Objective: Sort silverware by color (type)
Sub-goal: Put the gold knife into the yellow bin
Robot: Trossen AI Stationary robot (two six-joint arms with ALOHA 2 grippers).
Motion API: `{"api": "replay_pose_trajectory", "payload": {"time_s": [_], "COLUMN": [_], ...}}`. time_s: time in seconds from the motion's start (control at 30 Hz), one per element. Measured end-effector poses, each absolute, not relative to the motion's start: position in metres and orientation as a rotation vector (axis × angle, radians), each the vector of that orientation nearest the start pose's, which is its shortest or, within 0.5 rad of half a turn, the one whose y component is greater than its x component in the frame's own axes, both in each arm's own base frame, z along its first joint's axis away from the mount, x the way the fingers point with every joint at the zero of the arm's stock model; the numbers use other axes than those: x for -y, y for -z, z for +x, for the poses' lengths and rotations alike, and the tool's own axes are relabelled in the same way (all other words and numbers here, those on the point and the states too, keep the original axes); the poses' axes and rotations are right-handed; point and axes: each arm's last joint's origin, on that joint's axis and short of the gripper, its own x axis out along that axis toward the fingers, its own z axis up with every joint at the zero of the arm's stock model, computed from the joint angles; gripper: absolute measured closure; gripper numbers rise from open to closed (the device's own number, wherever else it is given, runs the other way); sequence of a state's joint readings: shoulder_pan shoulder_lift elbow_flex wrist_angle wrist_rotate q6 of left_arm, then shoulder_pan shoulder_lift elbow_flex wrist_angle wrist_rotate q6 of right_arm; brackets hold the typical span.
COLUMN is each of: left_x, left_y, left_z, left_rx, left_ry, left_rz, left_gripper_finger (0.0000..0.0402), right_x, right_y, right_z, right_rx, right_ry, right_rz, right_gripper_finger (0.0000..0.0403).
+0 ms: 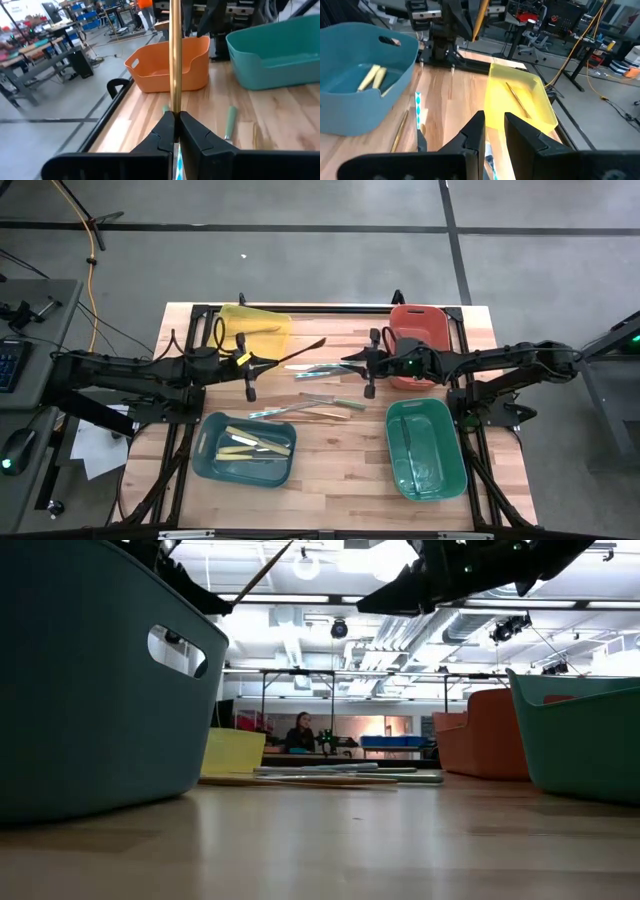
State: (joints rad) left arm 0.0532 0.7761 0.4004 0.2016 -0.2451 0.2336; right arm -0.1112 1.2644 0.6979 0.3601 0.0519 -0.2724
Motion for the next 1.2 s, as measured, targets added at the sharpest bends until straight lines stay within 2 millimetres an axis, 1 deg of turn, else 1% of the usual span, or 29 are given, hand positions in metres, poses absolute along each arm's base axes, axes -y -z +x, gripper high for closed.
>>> {"api": "replay_pose_trajectory", "payload": {"time_s": [0.1, 0.3, 0.4, 0.67, 0.83, 0.93, 1.2], "left_x": [-0.016, -0.016, -0.016, -0.017, -0.017, -0.017, -0.017], "left_y": [-0.238, -0.238, -0.238, -0.238, -0.239, -0.239, -0.240], "left_z": [0.175, 0.175, 0.175, 0.175, 0.175, 0.175, 0.175], "left_rx": [-0.214, -0.215, -0.214, -0.201, -0.192, -0.192, -0.192], "left_ry": [-0.272, -0.272, -0.274, -0.283, -0.285, -0.285, -0.314], "left_rz": [0.283, 0.287, 0.277, 0.243, 0.232, 0.227, 0.257], "left_gripper_finger": [0.0401, 0.0401, 0.0401, 0.0401, 0.0401, 0.0401, 0.0401], "right_x": [0.033, 0.040, 0.043, 0.045, 0.045, 0.045, 0.044], "right_y": [-0.254, -0.253, -0.252, -0.251, -0.251, -0.250, -0.242], "right_z": [0.272, 0.271, 0.270, 0.269, 0.269, 0.269, 0.267], "right_rx": [-0.238, -0.250, -0.261, -0.257, -0.251, -0.256, -0.355], "right_ry": [0.140, 0.167, 0.181, 0.206, 0.211, 0.213, 0.206], "right_rz": [-0.286, -0.274, -0.245, -0.089, -0.050, -0.037, -0.060], "right_gripper_finger": [0.0345, 0.0345, 0.0345, 0.0345, 0.0345, 0.0345, 0.0345]}}
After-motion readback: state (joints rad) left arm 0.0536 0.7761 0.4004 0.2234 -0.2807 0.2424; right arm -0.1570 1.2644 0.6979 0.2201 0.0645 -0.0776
